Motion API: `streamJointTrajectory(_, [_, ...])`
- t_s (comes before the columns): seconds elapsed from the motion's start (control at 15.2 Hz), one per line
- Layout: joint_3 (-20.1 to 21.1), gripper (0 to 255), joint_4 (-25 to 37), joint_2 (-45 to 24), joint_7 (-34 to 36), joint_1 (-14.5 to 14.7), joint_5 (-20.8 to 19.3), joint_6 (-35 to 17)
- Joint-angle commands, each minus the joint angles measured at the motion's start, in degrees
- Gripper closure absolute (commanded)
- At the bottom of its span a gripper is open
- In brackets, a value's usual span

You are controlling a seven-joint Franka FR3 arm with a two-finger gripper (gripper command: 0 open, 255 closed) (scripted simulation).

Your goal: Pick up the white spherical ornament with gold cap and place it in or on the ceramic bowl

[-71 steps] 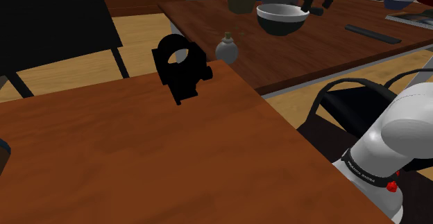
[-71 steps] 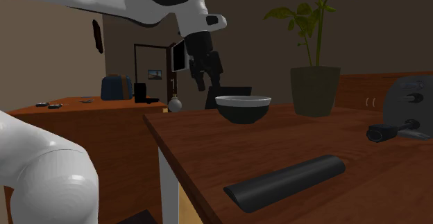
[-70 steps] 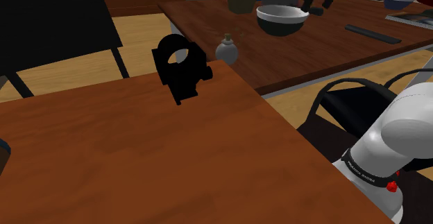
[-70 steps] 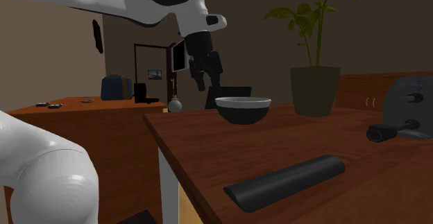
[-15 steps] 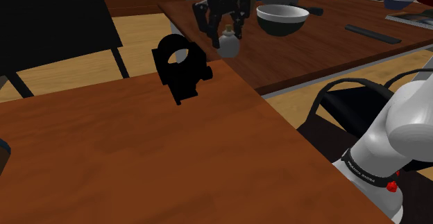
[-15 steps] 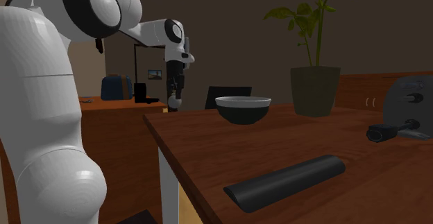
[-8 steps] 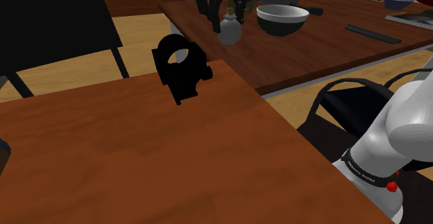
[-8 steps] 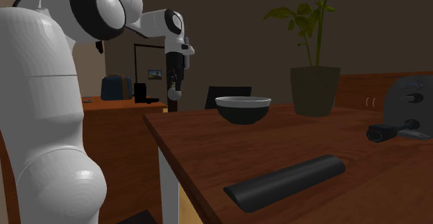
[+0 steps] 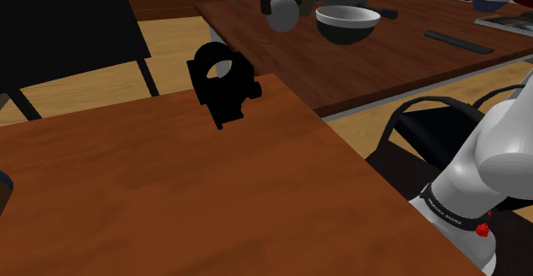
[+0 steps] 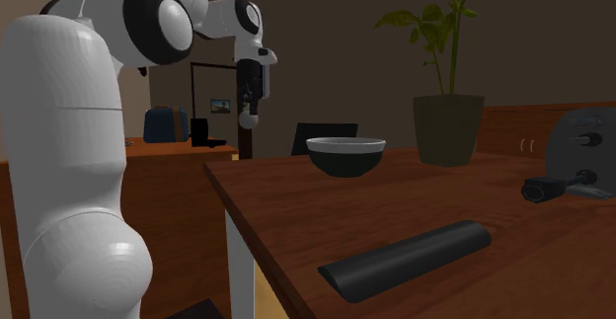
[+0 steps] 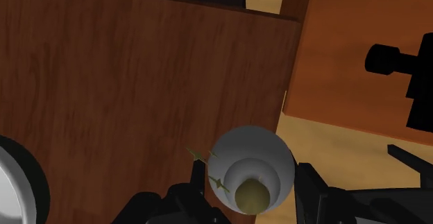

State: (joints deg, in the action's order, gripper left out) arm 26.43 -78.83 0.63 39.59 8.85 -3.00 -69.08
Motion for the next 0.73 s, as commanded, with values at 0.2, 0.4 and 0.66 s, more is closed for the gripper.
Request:
streamJointTrajectory(0.2, [0.7, 255, 7.3, -2.8, 0.8, 0.7, -1.3, 4.8])
streamJointTrajectory(0.4, [1.2, 255, 12.7, -5.1, 1.4, 1.5, -2.4, 8.2])
streamJointTrajectory(0.66, [-0.1, 255, 13.2, -4.2, -1.9, -0.3, -2.5, 9.4])
